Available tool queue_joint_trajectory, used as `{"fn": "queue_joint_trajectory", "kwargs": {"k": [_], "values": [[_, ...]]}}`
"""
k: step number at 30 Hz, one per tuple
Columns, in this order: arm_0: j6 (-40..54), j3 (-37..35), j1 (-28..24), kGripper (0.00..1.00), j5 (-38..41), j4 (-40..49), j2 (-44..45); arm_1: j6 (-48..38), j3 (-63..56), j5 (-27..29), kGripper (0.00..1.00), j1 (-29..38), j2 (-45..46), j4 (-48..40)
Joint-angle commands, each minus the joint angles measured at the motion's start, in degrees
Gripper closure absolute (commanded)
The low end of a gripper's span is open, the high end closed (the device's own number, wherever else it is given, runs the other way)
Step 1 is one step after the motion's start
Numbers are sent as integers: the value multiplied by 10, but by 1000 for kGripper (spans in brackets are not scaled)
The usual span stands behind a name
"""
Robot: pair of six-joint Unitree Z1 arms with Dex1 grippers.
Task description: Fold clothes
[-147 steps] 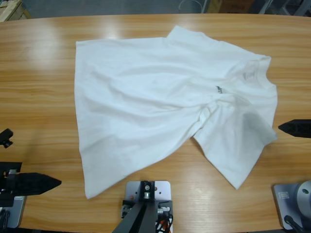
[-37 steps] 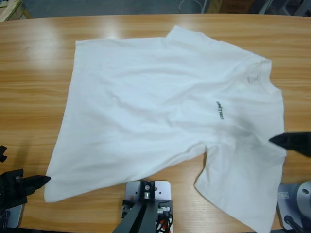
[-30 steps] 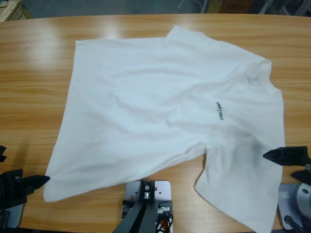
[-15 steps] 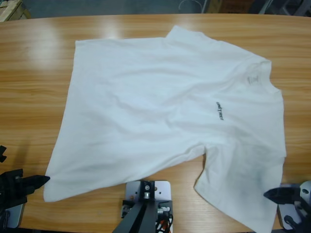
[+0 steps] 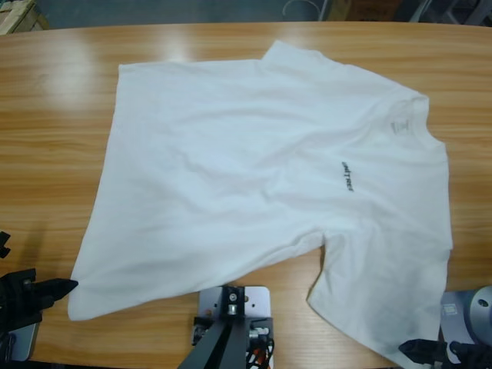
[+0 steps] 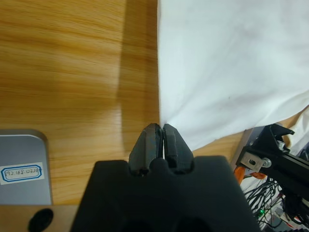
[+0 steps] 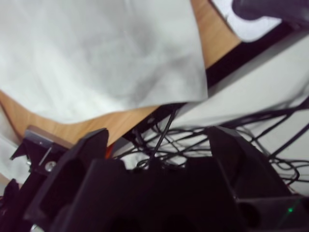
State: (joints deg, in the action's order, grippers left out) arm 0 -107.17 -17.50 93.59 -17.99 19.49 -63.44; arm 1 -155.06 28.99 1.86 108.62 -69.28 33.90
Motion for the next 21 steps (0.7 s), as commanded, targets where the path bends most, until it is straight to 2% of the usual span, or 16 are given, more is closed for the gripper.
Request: {"fn": "queue_joint_trajectory", "kwargs": {"k": [1, 7, 11, 21], "values": [[-4, 19, 2, 1000, 7, 7, 18, -10, -35, -9, 225, 14, -27, -19], [-4, 17, 2, 1000, 6, 7, 16, -11, -50, -17, 227, 23, -42, -49], [-4, 17, 2, 1000, 5, 7, 17, -10, -72, -4, 266, 23, -58, -90], [-6, 17, 2, 1000, 3, 6, 13, 6, -76, 12, 396, 23, -56, -95]]}}
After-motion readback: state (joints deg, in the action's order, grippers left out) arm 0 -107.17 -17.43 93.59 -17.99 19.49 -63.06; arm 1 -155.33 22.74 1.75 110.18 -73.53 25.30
